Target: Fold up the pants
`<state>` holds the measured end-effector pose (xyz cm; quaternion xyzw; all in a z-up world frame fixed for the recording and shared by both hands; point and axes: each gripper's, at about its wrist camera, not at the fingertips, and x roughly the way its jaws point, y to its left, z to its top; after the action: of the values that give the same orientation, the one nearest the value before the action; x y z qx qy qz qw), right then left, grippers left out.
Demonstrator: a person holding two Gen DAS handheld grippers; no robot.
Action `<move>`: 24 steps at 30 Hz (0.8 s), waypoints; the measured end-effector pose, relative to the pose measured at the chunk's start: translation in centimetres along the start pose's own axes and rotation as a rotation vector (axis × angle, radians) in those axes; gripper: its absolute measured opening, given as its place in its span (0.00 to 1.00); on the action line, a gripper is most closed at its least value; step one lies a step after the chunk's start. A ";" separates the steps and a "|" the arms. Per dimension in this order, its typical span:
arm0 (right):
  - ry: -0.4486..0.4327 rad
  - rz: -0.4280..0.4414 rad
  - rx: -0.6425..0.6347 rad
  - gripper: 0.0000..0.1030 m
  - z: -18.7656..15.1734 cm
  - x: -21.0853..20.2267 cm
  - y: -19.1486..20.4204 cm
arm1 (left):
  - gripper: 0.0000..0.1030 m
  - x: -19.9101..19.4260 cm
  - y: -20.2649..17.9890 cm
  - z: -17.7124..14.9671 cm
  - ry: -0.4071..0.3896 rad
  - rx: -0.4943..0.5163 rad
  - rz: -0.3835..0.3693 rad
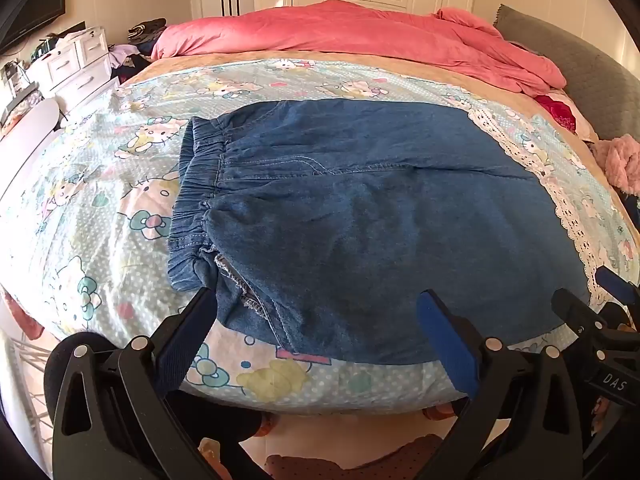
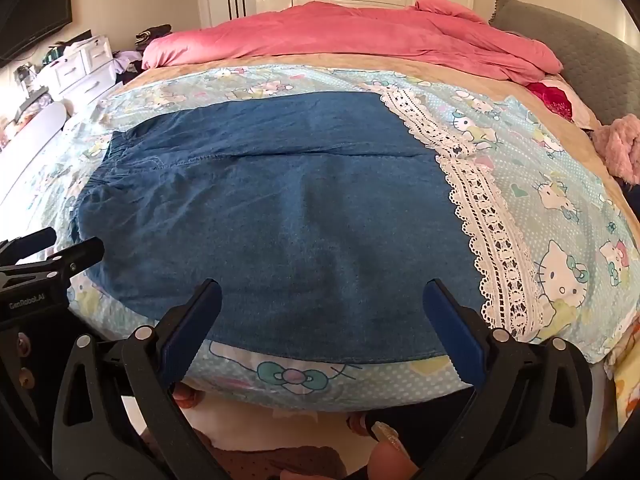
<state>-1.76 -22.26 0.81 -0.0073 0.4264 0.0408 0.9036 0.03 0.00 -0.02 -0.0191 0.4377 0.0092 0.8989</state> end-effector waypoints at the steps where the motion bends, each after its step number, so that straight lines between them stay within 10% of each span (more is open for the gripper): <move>1: 0.001 0.000 -0.001 0.92 0.0 0.0 0.0 | 0.96 0.0 0.0 0.0 -0.002 -0.001 -0.003; 24: 0.001 -0.002 0.005 0.92 -0.1 0.1 -0.3 | 0.96 0.0 -0.1 0.0 -0.005 0.000 -0.001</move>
<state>-1.72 -22.51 0.66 -0.0055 0.4271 0.0387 0.9034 -0.01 -0.06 -0.01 -0.0193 0.4354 0.0090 0.9000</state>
